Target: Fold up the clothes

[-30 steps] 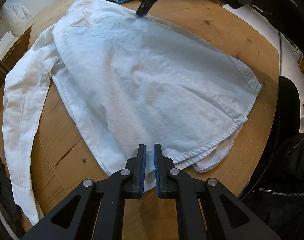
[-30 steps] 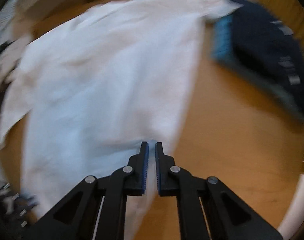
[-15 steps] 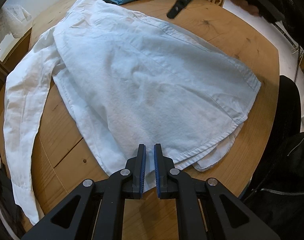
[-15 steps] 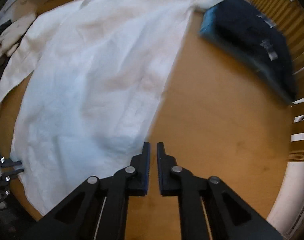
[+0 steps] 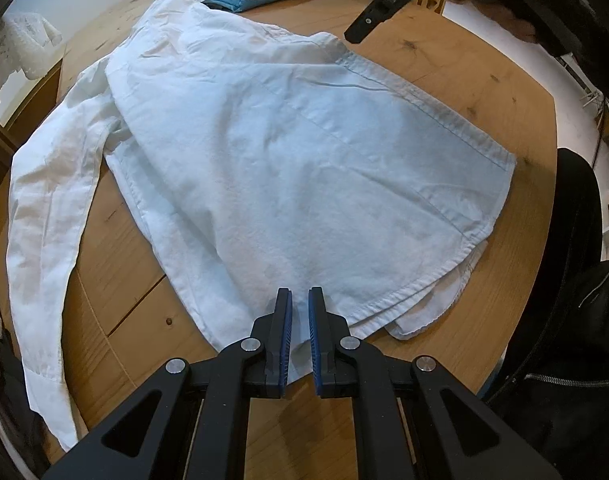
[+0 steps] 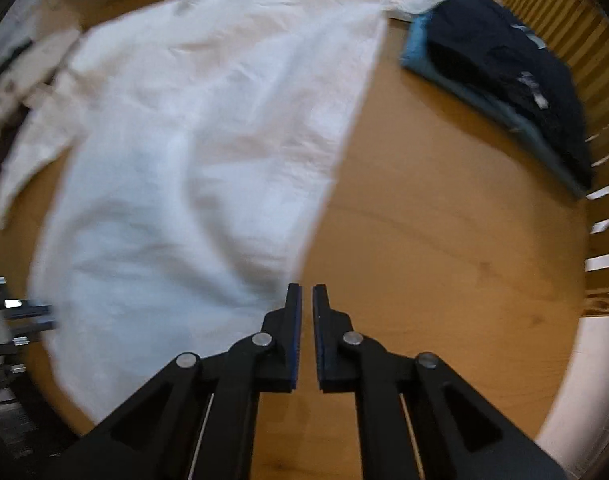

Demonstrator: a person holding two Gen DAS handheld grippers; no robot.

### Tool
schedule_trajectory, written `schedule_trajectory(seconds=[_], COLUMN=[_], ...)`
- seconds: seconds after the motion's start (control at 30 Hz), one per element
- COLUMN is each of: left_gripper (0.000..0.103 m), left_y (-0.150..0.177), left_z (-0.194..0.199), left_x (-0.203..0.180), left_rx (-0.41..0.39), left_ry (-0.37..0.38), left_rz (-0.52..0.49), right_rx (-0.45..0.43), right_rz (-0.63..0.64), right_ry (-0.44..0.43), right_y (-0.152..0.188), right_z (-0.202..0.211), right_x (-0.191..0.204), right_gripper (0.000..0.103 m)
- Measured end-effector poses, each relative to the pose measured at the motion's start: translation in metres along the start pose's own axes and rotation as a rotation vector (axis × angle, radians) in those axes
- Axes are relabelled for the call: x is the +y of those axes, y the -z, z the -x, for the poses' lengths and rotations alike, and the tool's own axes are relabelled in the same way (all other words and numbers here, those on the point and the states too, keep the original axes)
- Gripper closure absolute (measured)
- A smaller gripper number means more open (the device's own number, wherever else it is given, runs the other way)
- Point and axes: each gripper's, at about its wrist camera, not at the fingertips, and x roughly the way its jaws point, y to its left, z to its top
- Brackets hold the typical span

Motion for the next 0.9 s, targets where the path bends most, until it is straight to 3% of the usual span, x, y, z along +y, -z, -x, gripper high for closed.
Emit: schedule_trajectory(seconds=[0.07,0.13,0.23,0.3,0.37,0.43,0.5,0.57,0.6,0.67,0.77,0.9], left_gripper=[0.095,0.095,0.095,0.093,0.086,0.075,0.072,0.065,0.060,0.058,0.058,0.058], left_y=[0.002,0.005,0.008,0.011,0.015,0.021,0.027,0.040,0.047,0.023,0.006,-0.017], left_z=[0.000,0.001,0.001,0.003,0.008,0.018,0.030,0.046,0.052,0.053,0.051,0.026], left_x=[0.000,0.001,0.001,0.003,0.006,0.010,0.018,0.039,0.036,0.027,0.011,-0.001], left_rx=[0.001,0.003,0.003,0.003,0.002,-0.018,-0.039,-0.060,-0.068,-0.071,-0.057,-0.018], left_ry=[-0.003,-0.006,-0.003,0.006,0.004,-0.004,0.014,0.047,0.075,0.117,0.123,0.109], left_rz=[0.000,-0.001,0.001,0.007,0.018,0.036,0.067,0.113,0.134,0.161,0.157,0.155], right_rx=[-0.017,-0.025,-0.020,-0.011,-0.013,-0.034,-0.054,-0.071,-0.075,-0.072,-0.056,-0.051], right_rz=[0.025,0.032,-0.001,-0.053,-0.079,-0.057,-0.036,-0.005,0.012,0.045,0.061,0.093], right_ry=[-0.081,-0.108,-0.088,-0.027,0.009,-0.001,-0.011,-0.042,-0.061,-0.089,-0.145,-0.136], right_y=[-0.001,-0.007,-0.019,-0.016,-0.004,0.022,0.047,0.091,0.098,0.095,0.113,0.105], right_z=[-0.001,-0.007,-0.020,-0.016,-0.006,0.014,0.033,0.065,0.066,0.046,0.051,0.035], right_x=[0.016,0.022,0.007,-0.012,-0.022,-0.019,-0.016,-0.025,-0.011,0.039,0.052,0.064], right_gripper=[0.095,0.094,0.092,0.097,0.096,0.092,0.076,0.065,0.063,0.063,0.063,0.063])
